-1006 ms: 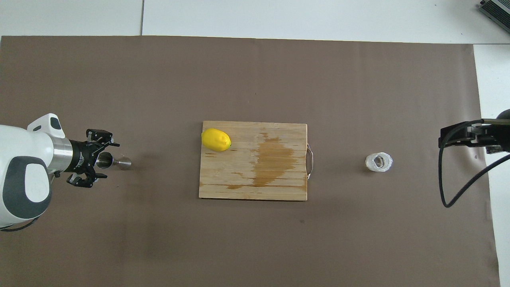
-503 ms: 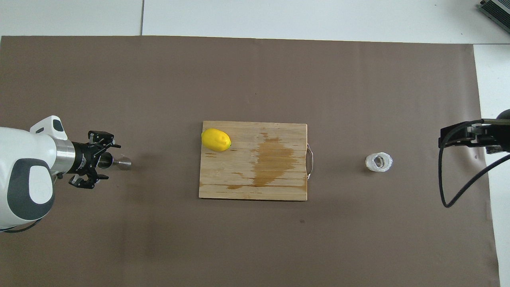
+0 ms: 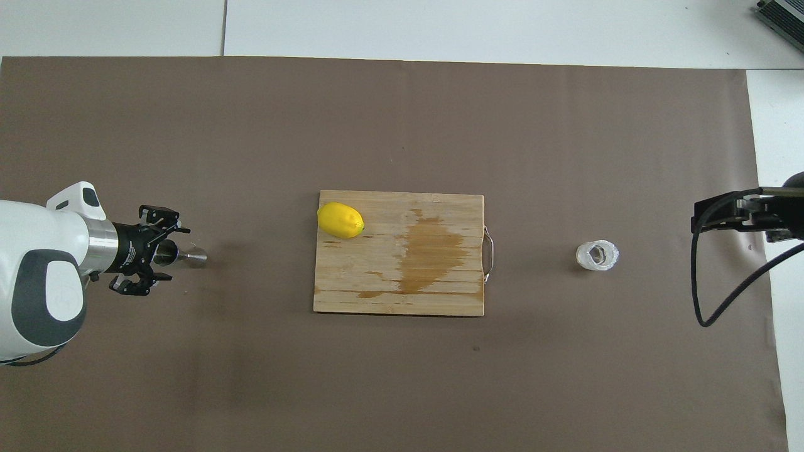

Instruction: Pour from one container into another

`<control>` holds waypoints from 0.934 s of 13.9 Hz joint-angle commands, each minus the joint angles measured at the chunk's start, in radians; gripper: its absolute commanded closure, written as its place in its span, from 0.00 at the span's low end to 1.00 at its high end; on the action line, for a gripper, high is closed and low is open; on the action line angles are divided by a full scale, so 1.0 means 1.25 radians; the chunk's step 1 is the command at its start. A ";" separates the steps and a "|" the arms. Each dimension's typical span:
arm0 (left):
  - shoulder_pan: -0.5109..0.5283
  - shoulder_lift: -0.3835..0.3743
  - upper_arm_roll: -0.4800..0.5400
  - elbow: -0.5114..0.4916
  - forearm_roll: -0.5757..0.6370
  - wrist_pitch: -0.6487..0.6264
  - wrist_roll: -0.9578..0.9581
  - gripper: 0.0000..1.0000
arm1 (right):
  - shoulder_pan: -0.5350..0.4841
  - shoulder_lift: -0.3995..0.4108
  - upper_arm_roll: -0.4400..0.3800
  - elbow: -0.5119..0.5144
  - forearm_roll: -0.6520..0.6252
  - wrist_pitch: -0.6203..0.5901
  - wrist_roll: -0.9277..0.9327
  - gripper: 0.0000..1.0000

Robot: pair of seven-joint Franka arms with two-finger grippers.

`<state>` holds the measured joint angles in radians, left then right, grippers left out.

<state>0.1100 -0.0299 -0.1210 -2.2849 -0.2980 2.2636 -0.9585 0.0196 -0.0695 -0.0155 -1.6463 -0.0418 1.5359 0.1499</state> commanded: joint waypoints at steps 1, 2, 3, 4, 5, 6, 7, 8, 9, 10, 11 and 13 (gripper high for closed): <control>-0.007 -0.004 0.005 -0.014 -0.011 0.016 -0.006 0.17 | -0.006 -0.006 0.000 -0.006 0.003 0.000 -0.017 0.00; -0.007 -0.004 0.005 -0.014 -0.011 0.016 -0.006 0.21 | -0.006 -0.006 0.000 -0.005 0.003 0.000 -0.017 0.00; -0.007 -0.004 0.005 -0.014 -0.011 0.016 -0.006 0.22 | -0.006 -0.006 0.000 -0.006 0.003 0.000 -0.017 0.00; -0.007 -0.004 0.005 -0.013 -0.011 0.015 -0.006 0.24 | -0.006 -0.006 0.000 -0.006 0.003 0.000 -0.017 0.00; -0.007 -0.004 0.005 -0.013 -0.011 0.014 -0.006 0.26 | -0.006 -0.006 0.000 -0.006 0.003 0.000 -0.017 0.00; -0.007 -0.004 0.005 -0.013 -0.011 0.014 -0.006 0.28 | -0.006 -0.006 0.000 -0.006 0.003 0.000 -0.017 0.00; -0.007 -0.004 0.005 -0.012 -0.011 0.014 -0.006 0.30 | -0.006 -0.006 0.000 -0.006 0.003 0.000 -0.017 0.00; -0.007 -0.004 0.005 -0.012 -0.011 0.013 -0.006 0.31 | -0.006 -0.006 0.000 -0.006 0.003 0.000 -0.017 0.00; -0.006 -0.004 0.005 -0.010 -0.011 0.013 -0.006 0.31 | -0.006 -0.006 -0.001 -0.006 0.003 0.000 -0.017 0.00; -0.006 -0.004 0.005 -0.010 -0.011 0.013 -0.006 0.31 | -0.006 -0.006 0.000 -0.006 0.003 0.000 -0.017 0.00; -0.006 -0.004 0.005 -0.010 -0.011 0.013 -0.005 0.31 | -0.006 -0.006 0.000 -0.006 0.003 0.000 -0.017 0.00; -0.005 -0.004 0.005 -0.010 -0.011 0.014 -0.005 0.32 | -0.006 -0.006 0.000 -0.006 0.003 0.000 -0.017 0.00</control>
<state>0.1100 -0.0294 -0.1209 -2.2849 -0.2981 2.2636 -0.9590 0.0196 -0.0695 -0.0155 -1.6463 -0.0418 1.5359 0.1499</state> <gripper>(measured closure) 0.313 0.000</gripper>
